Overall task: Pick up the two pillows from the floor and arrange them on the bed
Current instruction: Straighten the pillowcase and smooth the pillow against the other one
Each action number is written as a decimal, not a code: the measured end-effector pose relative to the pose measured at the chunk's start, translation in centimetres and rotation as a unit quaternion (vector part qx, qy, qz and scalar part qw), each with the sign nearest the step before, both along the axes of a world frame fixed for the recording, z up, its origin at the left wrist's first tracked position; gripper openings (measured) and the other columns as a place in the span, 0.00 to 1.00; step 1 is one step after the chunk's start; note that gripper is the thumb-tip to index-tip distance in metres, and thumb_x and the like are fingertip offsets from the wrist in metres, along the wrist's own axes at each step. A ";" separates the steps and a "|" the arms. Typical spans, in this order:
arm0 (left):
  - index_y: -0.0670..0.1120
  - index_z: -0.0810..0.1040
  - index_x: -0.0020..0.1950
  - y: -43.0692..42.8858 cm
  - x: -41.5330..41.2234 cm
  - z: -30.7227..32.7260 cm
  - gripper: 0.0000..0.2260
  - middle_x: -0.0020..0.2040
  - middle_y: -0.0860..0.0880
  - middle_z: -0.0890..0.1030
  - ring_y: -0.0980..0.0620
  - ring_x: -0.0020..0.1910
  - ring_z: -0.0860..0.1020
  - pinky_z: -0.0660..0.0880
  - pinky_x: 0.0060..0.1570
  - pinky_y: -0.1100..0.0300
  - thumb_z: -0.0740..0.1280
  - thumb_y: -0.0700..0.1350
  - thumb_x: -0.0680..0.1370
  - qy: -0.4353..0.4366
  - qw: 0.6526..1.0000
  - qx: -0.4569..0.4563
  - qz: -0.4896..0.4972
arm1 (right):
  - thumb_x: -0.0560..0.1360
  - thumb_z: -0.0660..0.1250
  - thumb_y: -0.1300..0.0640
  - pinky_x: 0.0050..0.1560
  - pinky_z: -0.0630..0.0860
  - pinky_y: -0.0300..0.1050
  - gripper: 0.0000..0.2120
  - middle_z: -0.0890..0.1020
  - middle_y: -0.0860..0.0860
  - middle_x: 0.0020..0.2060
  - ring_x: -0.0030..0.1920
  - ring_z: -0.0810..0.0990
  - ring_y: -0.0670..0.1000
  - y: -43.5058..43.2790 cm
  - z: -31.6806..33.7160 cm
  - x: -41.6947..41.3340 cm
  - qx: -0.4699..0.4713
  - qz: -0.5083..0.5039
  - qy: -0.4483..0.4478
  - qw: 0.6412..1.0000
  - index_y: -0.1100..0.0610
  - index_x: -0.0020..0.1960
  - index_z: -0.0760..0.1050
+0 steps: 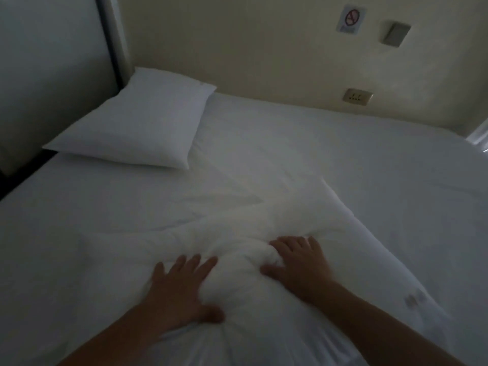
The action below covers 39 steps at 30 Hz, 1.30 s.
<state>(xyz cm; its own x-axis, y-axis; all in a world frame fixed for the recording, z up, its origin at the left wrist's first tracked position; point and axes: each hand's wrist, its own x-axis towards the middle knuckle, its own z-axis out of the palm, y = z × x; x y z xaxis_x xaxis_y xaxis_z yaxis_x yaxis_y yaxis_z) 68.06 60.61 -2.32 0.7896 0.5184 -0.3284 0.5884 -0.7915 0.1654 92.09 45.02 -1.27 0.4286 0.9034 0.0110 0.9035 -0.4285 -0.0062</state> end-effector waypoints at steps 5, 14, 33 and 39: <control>0.58 0.64 0.71 -1.4 0.5 0.0 0.31 0.71 0.53 0.71 0.53 0.68 0.70 0.50 0.71 0.42 0.60 0.69 0.71 -0.042 0.999 0.016 0.004 | 0.73 0.62 0.43 0.41 0.72 0.51 0.14 0.80 0.51 0.36 0.41 0.78 0.57 0.8 -1.2 -0.4 0.058 0.025 -0.044 0.997 0.52 0.38 0.76; 0.47 0.81 0.39 -1.9 -1.3 4.6 0.22 0.33 0.42 0.83 0.40 0.36 0.81 0.76 0.37 0.53 0.60 0.65 0.74 -0.254 0.961 0.086 0.062 | 0.74 0.67 0.52 0.41 0.70 0.50 0.10 0.78 0.55 0.35 0.42 0.75 0.58 2.5 4.9 -0.9 0.185 -0.040 0.094 0.977 0.55 0.37 0.77; 0.47 0.77 0.34 6.9 -23.7 13.3 0.21 0.26 0.42 0.79 0.36 0.32 0.79 0.73 0.30 0.51 0.58 0.64 0.71 -0.304 0.864 0.191 0.353 | 0.76 0.63 0.48 0.45 0.70 0.47 0.11 0.81 0.51 0.42 0.47 0.75 0.52 28.4 16.4 -21.8 0.253 0.265 0.139 0.920 0.54 0.45 0.81; 0.56 0.77 0.56 7.6 -27.6 7.6 0.16 0.52 0.49 0.84 0.45 0.52 0.80 0.75 0.50 0.52 0.60 0.62 0.76 -0.177 0.846 0.137 0.483 | 0.77 0.61 0.48 0.43 0.66 0.45 0.11 0.81 0.49 0.44 0.46 0.74 0.52 34.1 7.8 -27.5 0.146 0.346 0.158 0.913 0.50 0.46 0.80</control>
<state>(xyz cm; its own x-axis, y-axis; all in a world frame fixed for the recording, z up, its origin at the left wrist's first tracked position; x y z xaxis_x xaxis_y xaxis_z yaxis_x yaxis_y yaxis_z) 40.44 68.25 5.24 -0.0231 0.9967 0.0780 0.9348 -0.0062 0.3552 64.62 79.13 6.55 -0.2193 0.9376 0.2700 0.8906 0.3053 -0.3371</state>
